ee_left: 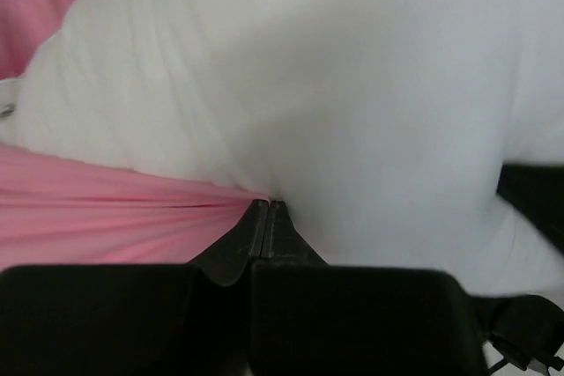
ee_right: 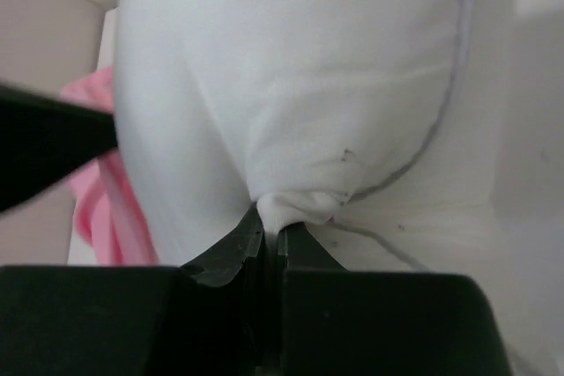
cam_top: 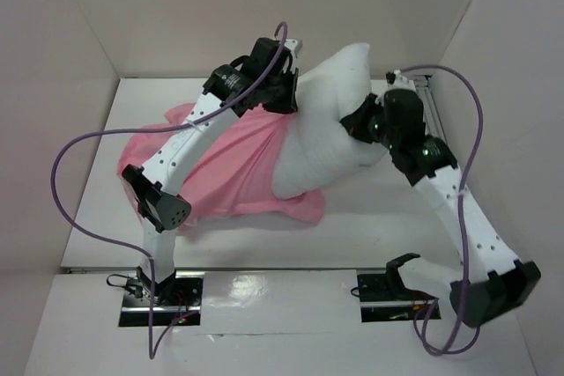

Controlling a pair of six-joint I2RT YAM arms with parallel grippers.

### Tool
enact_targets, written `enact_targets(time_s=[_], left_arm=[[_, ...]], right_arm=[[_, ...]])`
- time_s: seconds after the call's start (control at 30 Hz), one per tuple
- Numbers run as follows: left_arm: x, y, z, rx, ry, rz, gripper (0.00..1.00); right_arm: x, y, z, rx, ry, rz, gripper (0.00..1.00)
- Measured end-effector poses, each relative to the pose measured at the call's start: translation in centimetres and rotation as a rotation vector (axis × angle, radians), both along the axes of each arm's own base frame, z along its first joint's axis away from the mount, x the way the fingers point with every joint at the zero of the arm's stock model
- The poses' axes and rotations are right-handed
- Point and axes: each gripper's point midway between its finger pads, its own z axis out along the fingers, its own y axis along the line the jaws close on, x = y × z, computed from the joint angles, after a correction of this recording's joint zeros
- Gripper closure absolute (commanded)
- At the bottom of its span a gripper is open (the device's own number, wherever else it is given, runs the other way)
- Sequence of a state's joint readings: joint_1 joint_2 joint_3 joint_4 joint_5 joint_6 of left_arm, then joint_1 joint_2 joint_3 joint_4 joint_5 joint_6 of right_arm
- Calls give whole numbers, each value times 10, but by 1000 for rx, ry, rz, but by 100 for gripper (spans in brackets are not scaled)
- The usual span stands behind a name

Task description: Put the pillow into the pillowcase

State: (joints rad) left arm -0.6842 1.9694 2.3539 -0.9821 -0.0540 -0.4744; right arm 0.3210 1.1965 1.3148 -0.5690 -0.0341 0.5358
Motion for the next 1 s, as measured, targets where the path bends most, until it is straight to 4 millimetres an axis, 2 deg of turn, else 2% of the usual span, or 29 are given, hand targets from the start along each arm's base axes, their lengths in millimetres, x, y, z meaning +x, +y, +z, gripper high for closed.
enact_targets(time_s=[0.07,0.17,0.3,0.37,0.47,0.53,0.57,0.63,0.7,0.77,0.83,0.93,1.0], left_arm=[[2,-1,-6,3,13,-4,100],[17,0,-21,11,39,8,100],[37,-4,-51,26,82,16,100],[40,-8,-53,12,81,8,100],[45,-16,-40,-31,39,-9,100],[49,-18,-33,-45,10,-13,54],[49,-18,-29,-48,-3,-17,34],[42,-17,-22,-48,-14,-28,0],[30,-7,-12,-26,-33,-10,0],[14,16,7,1,-73,49,1],[-5,51,19,25,-104,143,3],[-34,135,17,24,-111,328,2],[-44,193,-3,17,-109,476,0]], right_arm=[[-22,7,-12,55,-13,-15,100],[-61,19,-67,102,97,-12,100],[-98,38,-137,107,304,17,100],[-109,46,-150,112,364,32,100],[-105,53,-140,131,357,40,100],[-97,56,-129,128,338,38,100],[-92,58,-124,127,327,35,100],[-83,59,-115,128,301,26,100],[-74,59,-108,137,271,14,100],[-70,58,-106,144,264,8,100],[-70,58,-108,141,267,7,100],[-68,57,-109,145,272,9,100],[-68,57,-110,145,278,12,100]])
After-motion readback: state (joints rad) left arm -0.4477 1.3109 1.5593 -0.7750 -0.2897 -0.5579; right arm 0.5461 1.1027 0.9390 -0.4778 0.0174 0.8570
